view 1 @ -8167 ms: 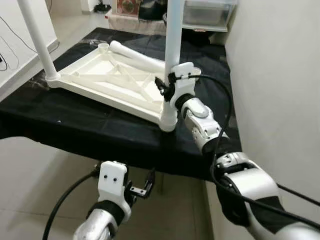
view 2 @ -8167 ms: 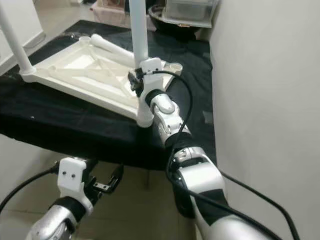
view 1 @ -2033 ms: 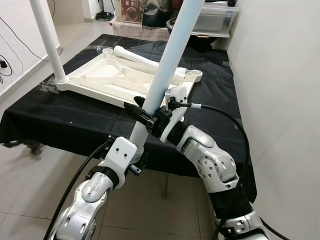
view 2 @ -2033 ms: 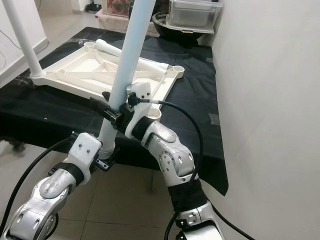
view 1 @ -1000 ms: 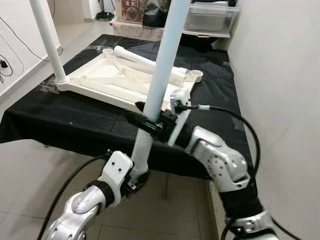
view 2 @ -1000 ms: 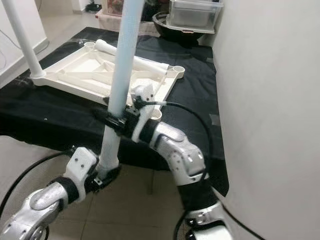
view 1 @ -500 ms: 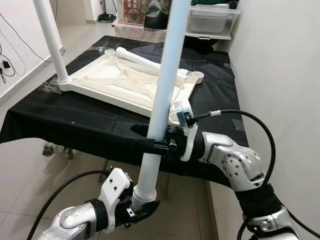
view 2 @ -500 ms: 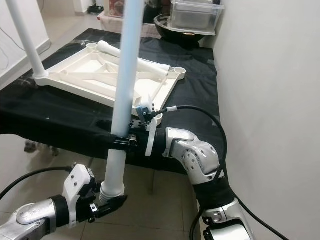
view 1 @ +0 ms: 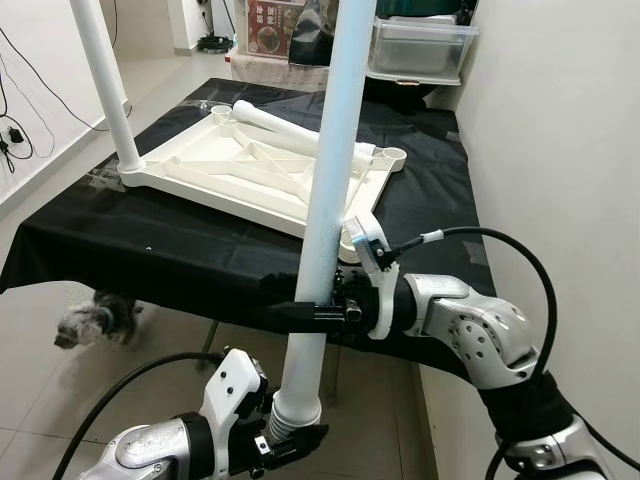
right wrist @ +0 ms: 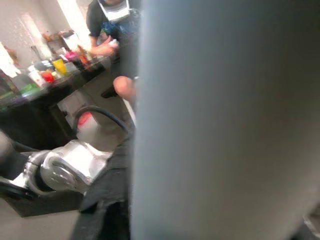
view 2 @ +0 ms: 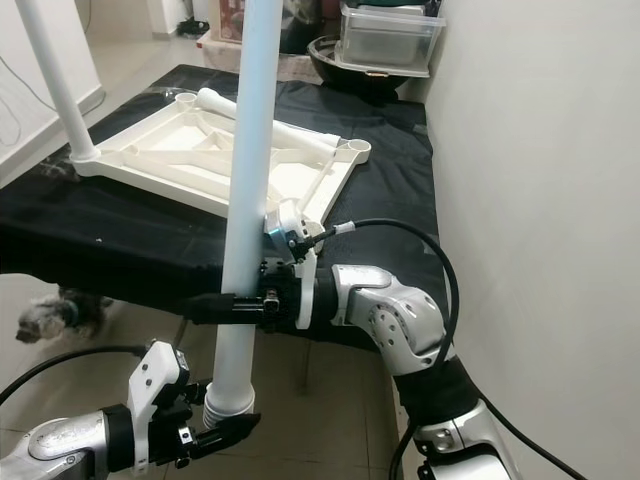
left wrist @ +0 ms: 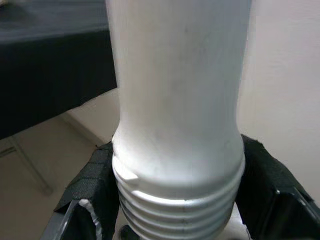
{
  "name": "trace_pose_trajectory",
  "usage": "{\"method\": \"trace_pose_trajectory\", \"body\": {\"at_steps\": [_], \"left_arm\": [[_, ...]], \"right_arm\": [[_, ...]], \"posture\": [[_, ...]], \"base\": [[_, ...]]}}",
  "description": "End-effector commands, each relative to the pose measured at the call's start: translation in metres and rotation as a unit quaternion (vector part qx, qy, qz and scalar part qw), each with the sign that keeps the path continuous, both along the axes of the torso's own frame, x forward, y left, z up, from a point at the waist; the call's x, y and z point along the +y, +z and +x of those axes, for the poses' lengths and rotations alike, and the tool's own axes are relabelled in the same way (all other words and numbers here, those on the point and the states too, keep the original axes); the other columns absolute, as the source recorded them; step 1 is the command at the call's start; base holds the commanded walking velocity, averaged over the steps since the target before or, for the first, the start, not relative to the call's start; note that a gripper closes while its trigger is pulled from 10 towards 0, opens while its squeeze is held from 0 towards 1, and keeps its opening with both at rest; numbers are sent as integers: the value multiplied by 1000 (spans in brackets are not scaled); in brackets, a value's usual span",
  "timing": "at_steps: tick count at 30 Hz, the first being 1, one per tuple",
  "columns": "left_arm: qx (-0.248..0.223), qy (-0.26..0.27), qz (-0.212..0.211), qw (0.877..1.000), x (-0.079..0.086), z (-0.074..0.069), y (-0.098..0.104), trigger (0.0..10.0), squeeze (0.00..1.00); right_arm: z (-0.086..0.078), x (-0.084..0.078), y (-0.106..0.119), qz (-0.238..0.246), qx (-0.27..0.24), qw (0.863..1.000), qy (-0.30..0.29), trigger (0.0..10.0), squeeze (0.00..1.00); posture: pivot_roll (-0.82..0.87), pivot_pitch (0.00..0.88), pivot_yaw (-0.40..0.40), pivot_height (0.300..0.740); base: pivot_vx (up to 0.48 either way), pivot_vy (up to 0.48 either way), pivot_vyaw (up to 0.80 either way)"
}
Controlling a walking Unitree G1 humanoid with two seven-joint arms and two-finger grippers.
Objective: Building children table
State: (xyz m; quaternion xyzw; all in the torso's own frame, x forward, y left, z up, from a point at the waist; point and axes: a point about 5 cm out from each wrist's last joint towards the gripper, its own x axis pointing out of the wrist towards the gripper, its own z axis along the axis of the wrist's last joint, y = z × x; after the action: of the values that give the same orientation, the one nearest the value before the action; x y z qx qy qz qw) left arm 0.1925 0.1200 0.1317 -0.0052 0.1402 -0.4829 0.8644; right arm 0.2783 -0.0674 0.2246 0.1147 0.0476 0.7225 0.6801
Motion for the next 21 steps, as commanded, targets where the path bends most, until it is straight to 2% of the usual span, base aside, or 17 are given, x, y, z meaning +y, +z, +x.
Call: {"method": "trace_pose_trajectory", "body": {"at_steps": [1,11,12,13,17,20,21], "left_arm": [[5,-3,0,1000,1,-2,1,10000,0],[32,8,-8,999,1,-2,-2,10000,0],[34,12,-10,999,0,-2,-2,10000,859],[28,23,-16,999,0,0,-1,10000,1000],[16,44,-24,999,1,4,0,10000,1000],[-17,82,-11,996,5,12,2,10000,1000],[-17,82,-11,996,5,12,2,10000,1000]], "right_arm": [[-7,2,0,-6,-8,1000,21,0,0],[-9,0,-4,-12,-5,1000,26,0,0],[-9,0,-3,-11,-5,1000,24,0,0],[-7,-1,-2,-7,-5,1000,18,0,0],[-2,-5,1,-1,-7,1000,2,0,0],[14,-18,6,-3,-27,998,-59,0,0],[14,-18,6,-3,-27,998,-59,0,0]], "posture": [[66,97,-66,740],[65,95,-65,740],[67,89,-65,740],[67,89,-65,740],[69,89,-66,740],[68,91,-66,740],[68,91,-66,740]], "base": [[0,0,0],[0,0,0],[0,0,0],[0,0,0],[0,0,0],[0,0,0],[0,0,0]]}}
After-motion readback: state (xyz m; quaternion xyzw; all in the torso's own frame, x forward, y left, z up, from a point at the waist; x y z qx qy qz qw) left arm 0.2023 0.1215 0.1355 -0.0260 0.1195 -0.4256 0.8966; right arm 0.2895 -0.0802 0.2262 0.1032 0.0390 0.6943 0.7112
